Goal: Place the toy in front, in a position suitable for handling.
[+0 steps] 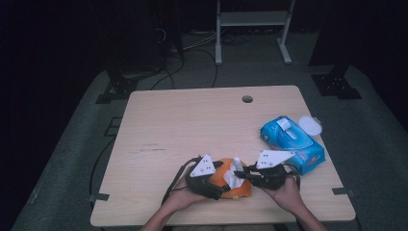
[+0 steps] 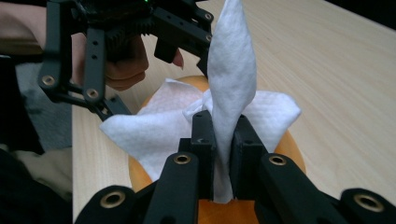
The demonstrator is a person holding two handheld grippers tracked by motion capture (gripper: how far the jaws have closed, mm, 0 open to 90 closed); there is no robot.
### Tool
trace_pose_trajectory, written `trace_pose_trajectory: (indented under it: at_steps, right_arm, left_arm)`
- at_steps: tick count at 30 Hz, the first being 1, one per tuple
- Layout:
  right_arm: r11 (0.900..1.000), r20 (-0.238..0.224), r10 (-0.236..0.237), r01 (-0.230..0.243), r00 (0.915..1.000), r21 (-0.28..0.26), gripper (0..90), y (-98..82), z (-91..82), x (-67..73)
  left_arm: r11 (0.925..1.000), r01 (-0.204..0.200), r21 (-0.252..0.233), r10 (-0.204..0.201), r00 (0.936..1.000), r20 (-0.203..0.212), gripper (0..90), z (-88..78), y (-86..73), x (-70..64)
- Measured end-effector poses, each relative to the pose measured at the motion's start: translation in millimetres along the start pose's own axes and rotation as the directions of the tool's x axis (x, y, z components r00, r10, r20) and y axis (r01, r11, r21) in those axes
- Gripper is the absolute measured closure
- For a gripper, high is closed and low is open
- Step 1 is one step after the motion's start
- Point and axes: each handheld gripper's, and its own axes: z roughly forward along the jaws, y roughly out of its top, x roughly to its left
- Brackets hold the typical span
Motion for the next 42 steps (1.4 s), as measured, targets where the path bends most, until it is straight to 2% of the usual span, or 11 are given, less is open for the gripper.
trace_pose_trajectory:
  at_steps: [5, 7, 10, 14, 17, 21, 25, 28, 31, 38, 42]
  right_arm:
    - [0.999, -0.013, 0.038, -0.039, 0.9992, -0.012, 81.0, -7.2, -4.7, -7.9]
    - [0.998, -0.005, 0.057, -0.058, 0.9983, -0.017, 80.9, -9.4, -8.8, -12.0]
    - [0.998, 0.011, 0.063, -0.063, 0.9979, -0.011, 80.9, -9.8, -9.9, -13.0]
    - [1.0, 0.051, 0.003, -0.004, 0.9987, 0.011, 80.9, -3.7, -8.8, -3.2]
    - [0.999, 0.017, -0.044, 0.044, 0.9989, -0.014, 80.9, 6.7, -4.8, 8.7]
    - [0.999, 0.017, -0.043, 0.044, 0.9989, -0.01, 81.0, 7.0, -7.0, 4.3]
    - [1.0, 0.094, 0.0, -0.002, 0.9956, 0.021, 81.0, -3.3, -14.9, -12.7]
    - [0.998, 0.091, 0.043, -0.046, 0.9949, 0.031, 80.9, -12.8, -17.6, -21.0]
    - [0.999, 0.092, 0.026, -0.029, 0.9954, 0.035, 80.8, -11.0, -15.2, -17.3]
    - [1.0, 0.05, -0.018, 0.018, 0.9986, 0.0, 80.8, 3.7, -10.6, -0.1]
    - [0.995, 0.039, -0.099, 0.099, 0.9943, 0.011, 80.8, 15.3, -4.7, 17.3]
  left_arm:
    - [0.9951, 0.098, 0.008, -0.098, 0.9951, 0.015, 9.1, -13.9, -1.2, 14.4]
    - [0.9859, 0.16, 0.048, -0.163, 0.9854, 0.051, 9.8, -14.3, -9.9, 23.6]
    - [0.9862, 0.159, 0.045, -0.162, 0.985, 0.06, 18.3, -13.1, -12.0, 23.3]
    - [0.994, 0.1, 0.044, -0.101, 0.9944, 0.029, 22.4, -11.3, -4.3, 16.2]
    - [0.9983, -0.021, 0.055, 0.021, 0.9998, 0.003, 23.0, -6.3, 5.1, 0.8]
    - [0.9984, -0.024, 0.052, 0.024, 0.9996, 0.012, 24.2, -7.4, 4.4, 1.5]
    - [0.999, -0.01, 0.043, 0.01, 0.9998, 0.015, 21.7, -8.3, 1.1, 4.7]
    - [0.9969, 0.063, 0.047, -0.063, 0.998, 0.009, 9.4, -6.9, -2.5, 11.8]
    - [0.988, 0.14, 0.064, -0.144, 0.9881, 0.054, 11.1, -4.1, -8.0, 19.4]
    - [0.9969, 0.041, 0.067, -0.042, 0.999, 0.016, 19.7, -1.8, 4.9, 4.7]
    - [0.9968, -0.019, 0.078, 0.02, 0.9997, -0.012, 18.4, 0.3, 9.2, -6.5]
